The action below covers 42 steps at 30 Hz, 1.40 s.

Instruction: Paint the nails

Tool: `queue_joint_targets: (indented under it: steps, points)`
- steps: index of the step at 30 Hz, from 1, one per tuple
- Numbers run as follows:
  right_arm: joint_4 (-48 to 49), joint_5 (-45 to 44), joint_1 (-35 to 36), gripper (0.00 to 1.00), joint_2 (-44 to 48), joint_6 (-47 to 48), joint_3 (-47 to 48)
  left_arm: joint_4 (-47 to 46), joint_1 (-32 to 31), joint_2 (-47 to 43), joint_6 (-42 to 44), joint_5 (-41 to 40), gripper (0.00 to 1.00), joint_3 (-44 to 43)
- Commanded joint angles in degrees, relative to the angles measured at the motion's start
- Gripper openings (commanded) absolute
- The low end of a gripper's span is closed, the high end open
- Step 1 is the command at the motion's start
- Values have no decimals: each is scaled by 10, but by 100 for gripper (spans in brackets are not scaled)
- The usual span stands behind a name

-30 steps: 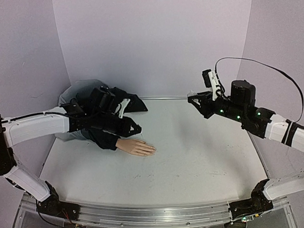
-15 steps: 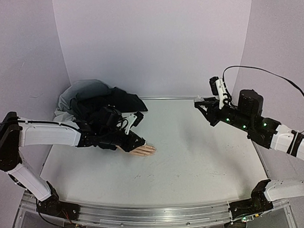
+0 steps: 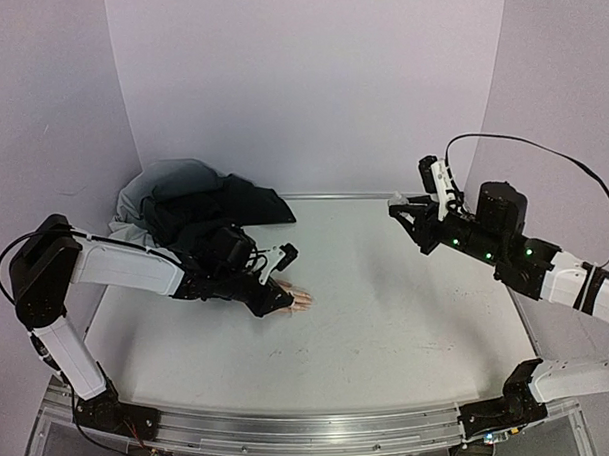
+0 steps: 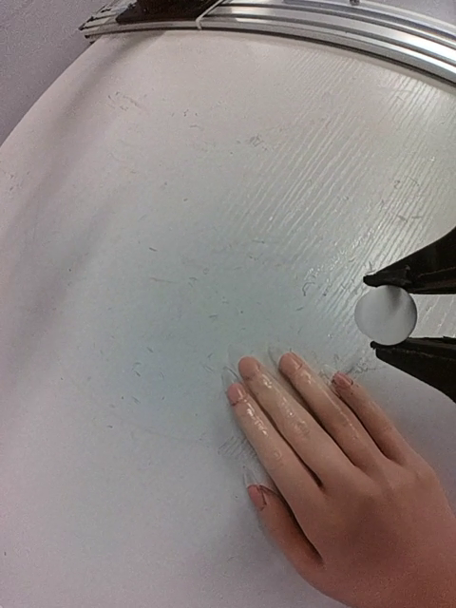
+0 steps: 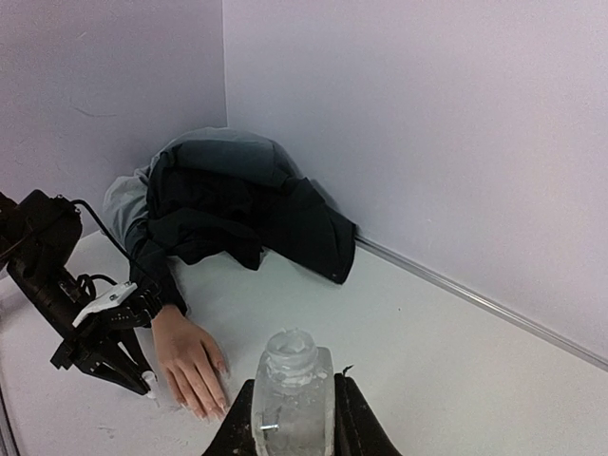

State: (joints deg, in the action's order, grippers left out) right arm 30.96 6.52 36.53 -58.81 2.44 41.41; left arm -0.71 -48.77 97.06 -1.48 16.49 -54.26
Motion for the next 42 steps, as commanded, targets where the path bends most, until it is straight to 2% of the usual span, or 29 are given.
queue_joint_targets:
  steps: [1, 42]
  points:
    - [53, -8, 1, 0, 13, 12, -2, -22, 15, 7, 14, 14, 0, -30]
    - [63, -11, 2, 0, -3, 20, -9, -13, 37, 74, 29, 22, 0, -69]
